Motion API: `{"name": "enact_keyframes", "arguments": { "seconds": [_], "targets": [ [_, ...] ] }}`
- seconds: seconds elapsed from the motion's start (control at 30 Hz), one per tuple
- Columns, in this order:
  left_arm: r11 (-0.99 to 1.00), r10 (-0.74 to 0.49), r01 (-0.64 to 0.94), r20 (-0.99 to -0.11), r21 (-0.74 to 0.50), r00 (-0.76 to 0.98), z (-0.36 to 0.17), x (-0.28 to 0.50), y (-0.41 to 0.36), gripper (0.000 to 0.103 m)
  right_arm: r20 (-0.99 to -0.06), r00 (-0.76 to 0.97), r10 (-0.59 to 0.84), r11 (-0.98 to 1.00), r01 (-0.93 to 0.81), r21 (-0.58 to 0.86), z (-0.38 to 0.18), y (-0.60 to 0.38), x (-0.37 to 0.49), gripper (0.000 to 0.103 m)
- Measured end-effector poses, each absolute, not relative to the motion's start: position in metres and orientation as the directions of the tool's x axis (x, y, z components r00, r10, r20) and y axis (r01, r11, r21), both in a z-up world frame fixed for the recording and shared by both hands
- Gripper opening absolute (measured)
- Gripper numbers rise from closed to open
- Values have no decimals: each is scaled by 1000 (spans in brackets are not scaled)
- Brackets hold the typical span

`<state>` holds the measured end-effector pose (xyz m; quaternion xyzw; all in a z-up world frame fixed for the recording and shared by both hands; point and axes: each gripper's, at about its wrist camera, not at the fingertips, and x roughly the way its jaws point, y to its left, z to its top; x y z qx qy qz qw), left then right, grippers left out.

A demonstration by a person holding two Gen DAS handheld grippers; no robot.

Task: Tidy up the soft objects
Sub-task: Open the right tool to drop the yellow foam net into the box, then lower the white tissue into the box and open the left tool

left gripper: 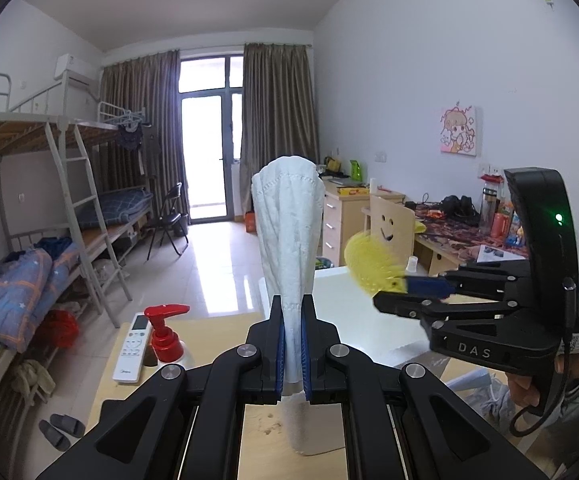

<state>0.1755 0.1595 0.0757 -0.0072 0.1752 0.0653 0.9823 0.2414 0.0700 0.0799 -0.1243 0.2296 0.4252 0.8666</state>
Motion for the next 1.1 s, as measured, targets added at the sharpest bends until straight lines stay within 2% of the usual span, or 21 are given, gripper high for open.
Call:
{"name": "enact_keyframes", "arguments": {
  "seconds": [0.03,0.07,0.13,0.2,0.23,0.4,1.1],
  "targets": [
    [992,124,-130,-347,8,930,76,175,161,7,-509,529,679,608,-794,-15,79,70,242,45],
    [992,124,-129,-348,9,929,76,176,161,7,-511,529,677,610,-792,-12,79,71,244,51],
    [991,125,-132,-350,4,928,76,177,163,7,-518,528,673,612,-791,-11,78,72,247,78],
    [991,128,-135,-353,5,927,77,179,163,7,-515,541,665,621,-783,-20,79,72,246,90],
    [990,130,-138,-355,4,926,77,179,164,7,-510,547,665,622,-782,-27,79,72,244,92],
    [992,122,-129,-365,6,923,78,184,162,7,-479,571,667,624,-779,-60,86,66,234,97],
    [999,36,-33,-397,14,917,79,209,127,7,-437,658,613,699,-710,-88,98,7,222,98]
  ]
}}
